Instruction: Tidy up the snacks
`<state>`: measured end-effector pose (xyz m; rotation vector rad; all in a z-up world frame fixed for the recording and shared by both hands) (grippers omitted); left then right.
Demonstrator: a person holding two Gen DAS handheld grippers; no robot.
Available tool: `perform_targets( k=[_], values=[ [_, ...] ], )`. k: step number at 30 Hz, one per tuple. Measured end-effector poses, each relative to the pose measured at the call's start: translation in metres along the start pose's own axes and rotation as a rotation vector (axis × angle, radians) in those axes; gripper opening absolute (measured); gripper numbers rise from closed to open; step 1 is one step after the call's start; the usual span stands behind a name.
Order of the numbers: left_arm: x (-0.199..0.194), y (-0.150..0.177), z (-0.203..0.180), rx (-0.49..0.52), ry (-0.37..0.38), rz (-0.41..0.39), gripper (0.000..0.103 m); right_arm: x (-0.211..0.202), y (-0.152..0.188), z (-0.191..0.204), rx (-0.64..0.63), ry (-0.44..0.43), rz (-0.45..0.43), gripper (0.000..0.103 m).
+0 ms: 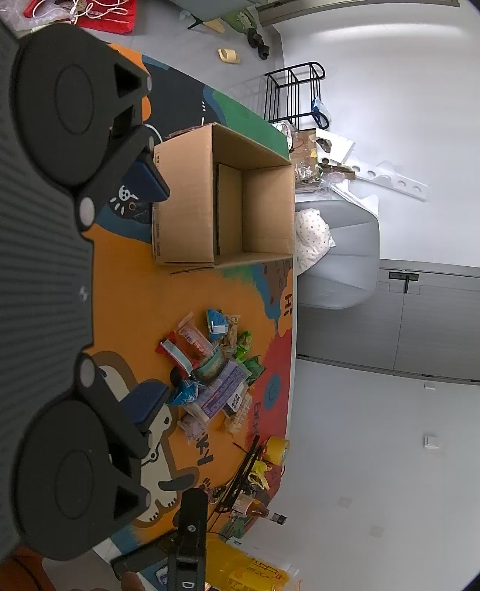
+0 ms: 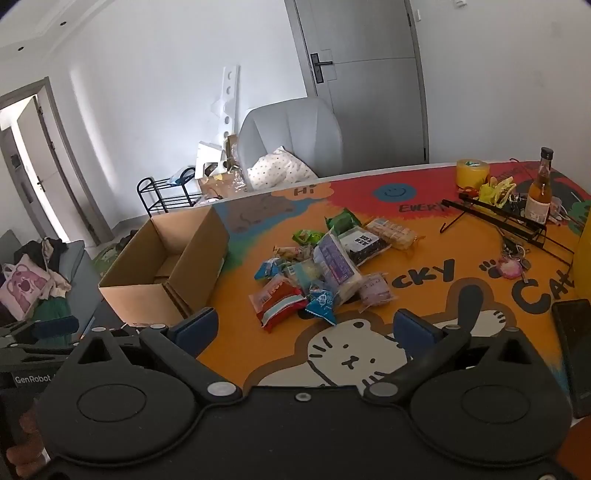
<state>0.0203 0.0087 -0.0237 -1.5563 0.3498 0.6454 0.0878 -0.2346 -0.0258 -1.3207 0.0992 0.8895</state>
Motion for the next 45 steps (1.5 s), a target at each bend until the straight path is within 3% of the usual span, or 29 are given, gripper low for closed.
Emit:
perform_targets(
  k=[45],
  values=[
    [-0.0072, -0.0023, -0.0005, 0.000, 0.021, -0.019, 0.103, -0.0023, -0.0022, -0.0043, -0.003, 0.019, 0.012, 0.103]
  ],
)
Point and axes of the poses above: each gripper's, at about its wrist camera, not at the fingertips, and x roughly the way its jaws point, z to its left, y to its underside, the point moved 3 cm from there along x, roughly the way its jaws point, and after that the axes turned 8 degrees about -y, right-handed, at the moved point
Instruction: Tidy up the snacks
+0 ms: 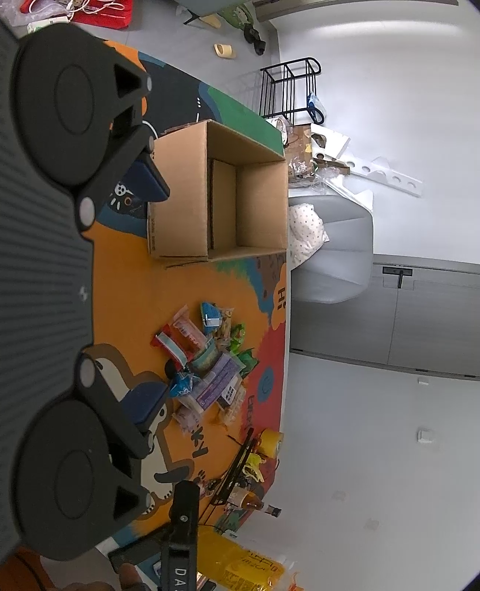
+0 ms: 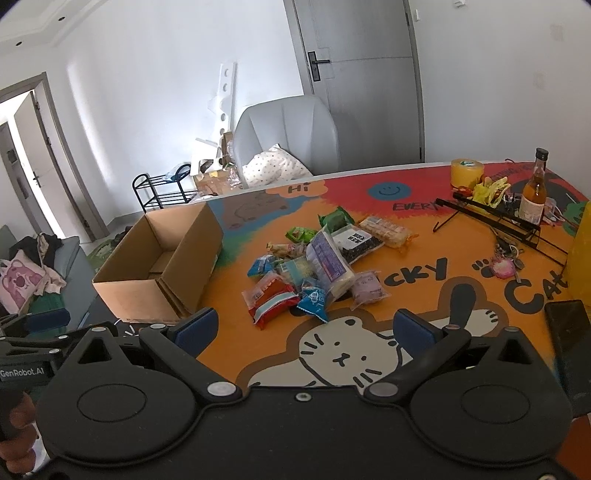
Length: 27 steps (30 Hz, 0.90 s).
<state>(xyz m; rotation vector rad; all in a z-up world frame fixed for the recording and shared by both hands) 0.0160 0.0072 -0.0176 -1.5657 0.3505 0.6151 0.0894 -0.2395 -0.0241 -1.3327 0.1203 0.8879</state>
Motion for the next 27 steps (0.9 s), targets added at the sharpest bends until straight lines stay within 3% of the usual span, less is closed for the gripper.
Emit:
perform_targets(
  k=[27],
  values=[
    [0.008, -0.005, -0.007, -0.050, 0.054, -0.045, 0.103, 0.007, -0.001, -0.018, 0.031, 0.005, -0.009, 0.103]
  ],
)
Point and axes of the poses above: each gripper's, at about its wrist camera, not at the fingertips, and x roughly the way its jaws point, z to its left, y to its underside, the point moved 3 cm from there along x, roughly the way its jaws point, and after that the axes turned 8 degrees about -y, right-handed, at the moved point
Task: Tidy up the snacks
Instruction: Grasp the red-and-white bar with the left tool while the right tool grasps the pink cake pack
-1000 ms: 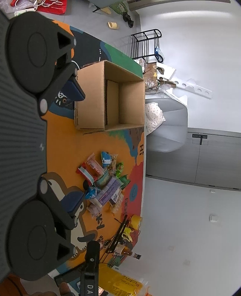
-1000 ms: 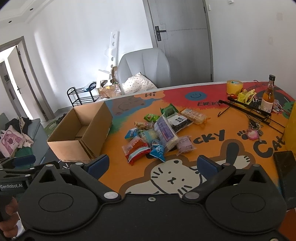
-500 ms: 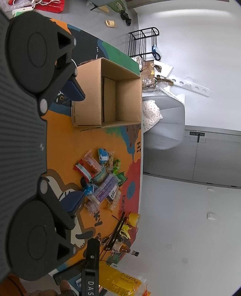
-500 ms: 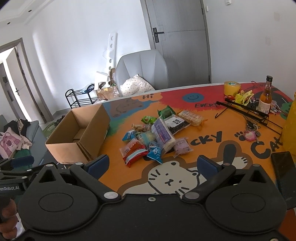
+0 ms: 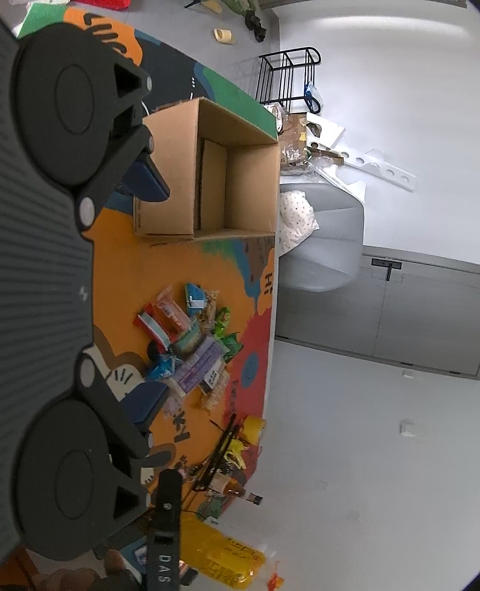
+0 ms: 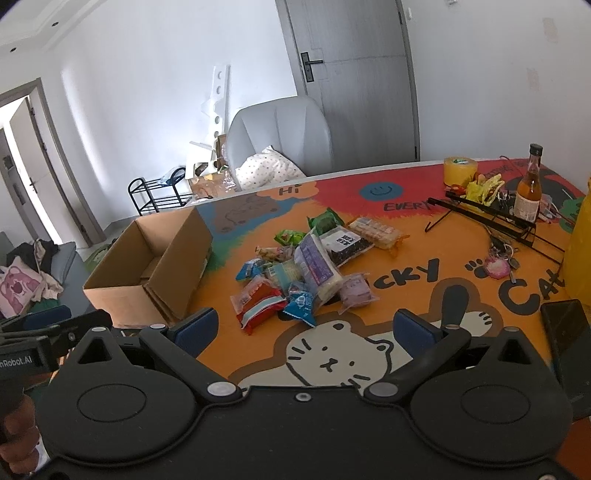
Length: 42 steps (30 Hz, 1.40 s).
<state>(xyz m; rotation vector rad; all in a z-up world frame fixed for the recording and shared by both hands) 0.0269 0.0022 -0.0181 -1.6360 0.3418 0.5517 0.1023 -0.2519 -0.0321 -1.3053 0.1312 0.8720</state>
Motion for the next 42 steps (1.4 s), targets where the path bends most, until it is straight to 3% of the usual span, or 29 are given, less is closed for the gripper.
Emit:
perform_targets(
  k=[19, 30, 35, 39, 42],
  values=[
    [0.053, -0.003, -0.026, -0.018, 0.039, -0.009, 0.102, 0.038, 0.003, -0.052, 0.032, 0.033, -0.037, 0.103],
    [0.092, 0.002, -0.031, -0.048, 0.068, 0.039, 0.096, 0.070, 0.007, -0.067, 0.040, 0.016, -0.032, 0.103],
    [0.111, 0.004, -0.034, -0.057, 0.075, 0.063, 0.092, 0.088, 0.006, -0.075, 0.048, 0.003, -0.027, 0.095],
    [0.128, 0.008, -0.035, -0.075, 0.073, 0.095, 0.083, 0.104, 0.006, -0.082, 0.059, -0.014, 0.005, 0.081],
    [0.139, 0.011, -0.038, -0.069, 0.077, 0.115, 0.078, 0.111, 0.007, -0.087, 0.063, -0.017, 0.013, 0.079]
  ],
)
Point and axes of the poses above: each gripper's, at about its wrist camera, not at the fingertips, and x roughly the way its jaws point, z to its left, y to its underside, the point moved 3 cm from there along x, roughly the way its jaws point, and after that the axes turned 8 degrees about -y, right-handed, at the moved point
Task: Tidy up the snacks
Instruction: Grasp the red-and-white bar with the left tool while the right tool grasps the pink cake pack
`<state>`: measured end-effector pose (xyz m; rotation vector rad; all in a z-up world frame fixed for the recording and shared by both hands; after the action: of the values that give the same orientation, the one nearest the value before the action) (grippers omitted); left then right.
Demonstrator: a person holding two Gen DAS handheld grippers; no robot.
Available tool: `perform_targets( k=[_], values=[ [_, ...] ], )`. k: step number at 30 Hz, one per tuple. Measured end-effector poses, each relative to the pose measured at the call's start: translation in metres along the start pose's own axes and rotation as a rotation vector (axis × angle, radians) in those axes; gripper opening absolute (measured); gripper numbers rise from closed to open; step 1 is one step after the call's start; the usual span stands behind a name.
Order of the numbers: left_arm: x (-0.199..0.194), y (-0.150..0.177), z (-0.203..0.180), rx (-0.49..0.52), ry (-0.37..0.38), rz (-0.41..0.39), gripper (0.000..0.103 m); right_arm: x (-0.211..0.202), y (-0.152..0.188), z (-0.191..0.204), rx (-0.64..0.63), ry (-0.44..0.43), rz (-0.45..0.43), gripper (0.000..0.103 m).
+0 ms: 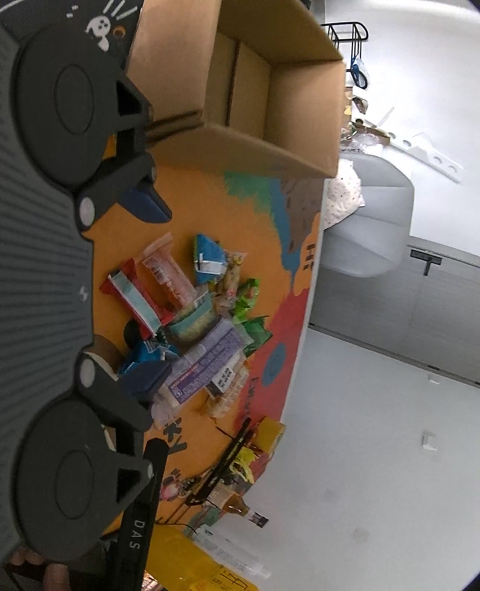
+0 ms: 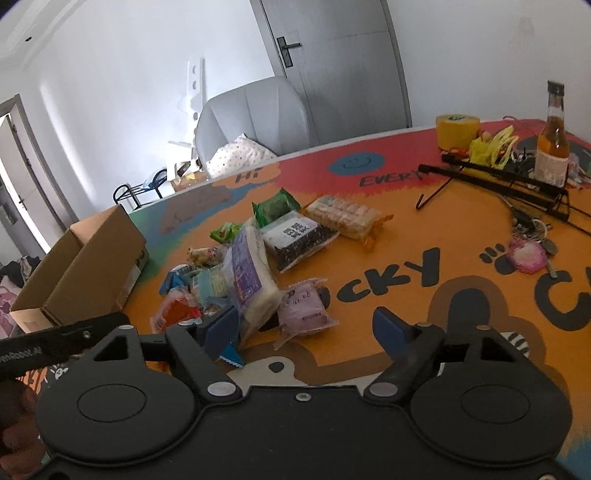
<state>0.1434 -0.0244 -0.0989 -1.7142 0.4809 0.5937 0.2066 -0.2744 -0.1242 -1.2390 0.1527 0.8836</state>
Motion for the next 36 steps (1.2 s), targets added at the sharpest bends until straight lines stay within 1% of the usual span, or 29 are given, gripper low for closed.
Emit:
perform_targets(
  k=[4, 7, 9, 16, 21, 23, 26, 27, 28, 29, 30, 31, 36],
  values=[
    [0.013, 0.004, -0.004, 0.009, 0.010, 0.029, 0.068, 0.008, -0.001, -0.006, 0.013, -0.005, 0.010, 0.074],
    [0.021, 0.005, -0.008, 0.016, 0.018, 0.045, 0.060, 0.013, 0.000, -0.008, 0.019, -0.004, 0.016, 0.073],
    [0.026, 0.005, -0.010, 0.023, 0.021, 0.052, 0.058, 0.016, -0.001, -0.009, 0.021, -0.002, 0.020, 0.073],
    [0.044, 0.007, -0.014, 0.026, 0.029, 0.082, 0.055, 0.029, -0.003, -0.013, 0.019, 0.005, 0.032, 0.072],
    [0.055, 0.012, -0.017, 0.028, 0.019, 0.107, 0.053, 0.039, -0.001, -0.015, 0.018, 0.012, 0.047, 0.072],
    [0.058, 0.014, -0.018, 0.024, 0.019, 0.122, 0.050, 0.042, -0.001, -0.016, 0.018, 0.012, 0.050, 0.072],
    [0.058, 0.015, -0.021, 0.047, 0.007, 0.118, 0.043, 0.045, 0.000, -0.016, 0.000, 0.017, 0.044, 0.072],
    [0.059, 0.015, -0.021, 0.046, 0.011, 0.122, 0.039, 0.046, 0.000, -0.015, -0.008, 0.018, 0.043, 0.069],
    [0.059, 0.015, -0.022, 0.044, 0.010, 0.123, 0.034, 0.046, 0.000, -0.015, -0.019, 0.022, 0.042, 0.063],
    [0.059, 0.014, -0.023, 0.044, 0.008, 0.125, 0.031, 0.046, 0.000, -0.014, -0.027, 0.020, 0.045, 0.058],
    [0.060, 0.014, -0.024, 0.041, 0.009, 0.127, 0.025, 0.046, 0.000, -0.015, -0.024, 0.015, 0.051, 0.046],
    [0.060, 0.014, -0.024, 0.037, 0.011, 0.131, 0.022, 0.045, -0.001, -0.016, -0.021, 0.016, 0.055, 0.041],
    [0.058, 0.016, -0.026, 0.026, 0.009, 0.136, 0.021, 0.039, 0.003, -0.017, -0.037, 0.019, 0.061, 0.040]
  ],
)
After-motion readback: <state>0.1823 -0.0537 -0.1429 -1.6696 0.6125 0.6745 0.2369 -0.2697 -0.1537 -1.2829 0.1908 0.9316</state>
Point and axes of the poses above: each gripper's, at about its wrist camera, not at the fingertips, and x roughly the way its jaws point, z to its left, y to its underside, the point moved 3 cm from there along x, roughly the way its jaws point, and after that the axes turned 8 degrees about -y, right-handed, at the moved point
